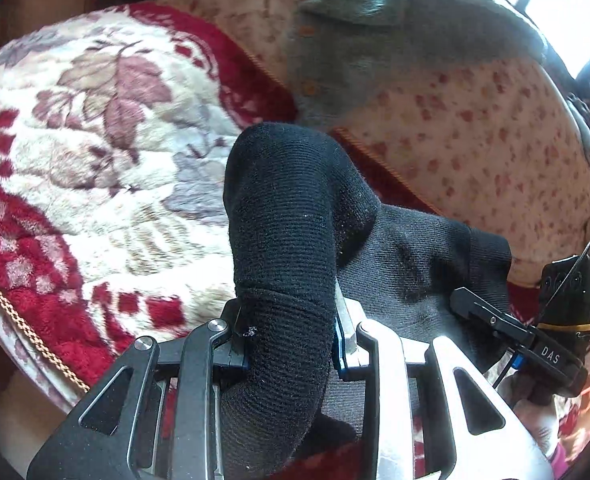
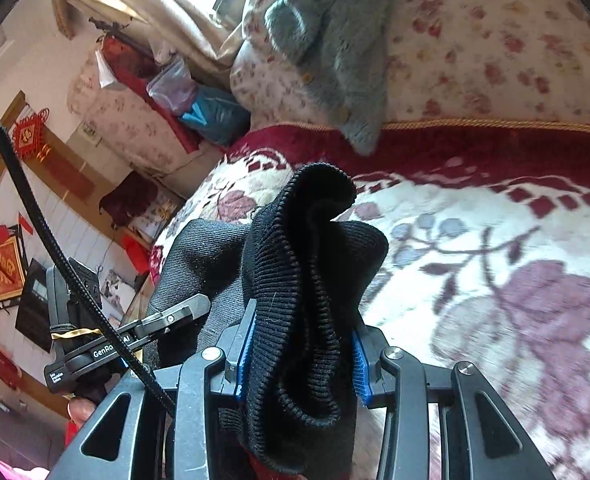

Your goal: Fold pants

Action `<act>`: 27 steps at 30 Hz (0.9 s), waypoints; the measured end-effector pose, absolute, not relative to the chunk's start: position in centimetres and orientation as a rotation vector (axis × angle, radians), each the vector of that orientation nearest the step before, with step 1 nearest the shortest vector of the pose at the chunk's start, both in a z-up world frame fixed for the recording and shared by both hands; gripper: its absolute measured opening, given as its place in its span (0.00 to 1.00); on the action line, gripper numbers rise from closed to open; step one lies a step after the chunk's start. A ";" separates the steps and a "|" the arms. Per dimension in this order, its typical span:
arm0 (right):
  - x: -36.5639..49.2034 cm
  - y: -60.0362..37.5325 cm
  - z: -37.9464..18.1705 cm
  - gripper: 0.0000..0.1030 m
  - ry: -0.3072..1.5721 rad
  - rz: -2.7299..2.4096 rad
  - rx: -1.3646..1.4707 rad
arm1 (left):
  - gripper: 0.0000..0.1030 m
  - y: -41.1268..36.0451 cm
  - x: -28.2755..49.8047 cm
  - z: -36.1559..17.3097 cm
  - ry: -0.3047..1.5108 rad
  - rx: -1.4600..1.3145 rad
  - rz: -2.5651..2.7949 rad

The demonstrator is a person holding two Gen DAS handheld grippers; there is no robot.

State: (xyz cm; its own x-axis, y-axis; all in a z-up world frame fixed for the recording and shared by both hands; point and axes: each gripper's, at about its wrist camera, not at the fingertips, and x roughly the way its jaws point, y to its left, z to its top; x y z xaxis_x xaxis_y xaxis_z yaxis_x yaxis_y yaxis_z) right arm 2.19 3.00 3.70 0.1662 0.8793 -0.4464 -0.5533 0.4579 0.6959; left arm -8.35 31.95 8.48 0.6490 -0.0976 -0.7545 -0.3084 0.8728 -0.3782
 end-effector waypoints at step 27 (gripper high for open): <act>4.5 4.0 0.2 0.59 1.046 0.925 0.330 | 0.67 33.8 -7.4 4.2 0.959 -0.568 0.307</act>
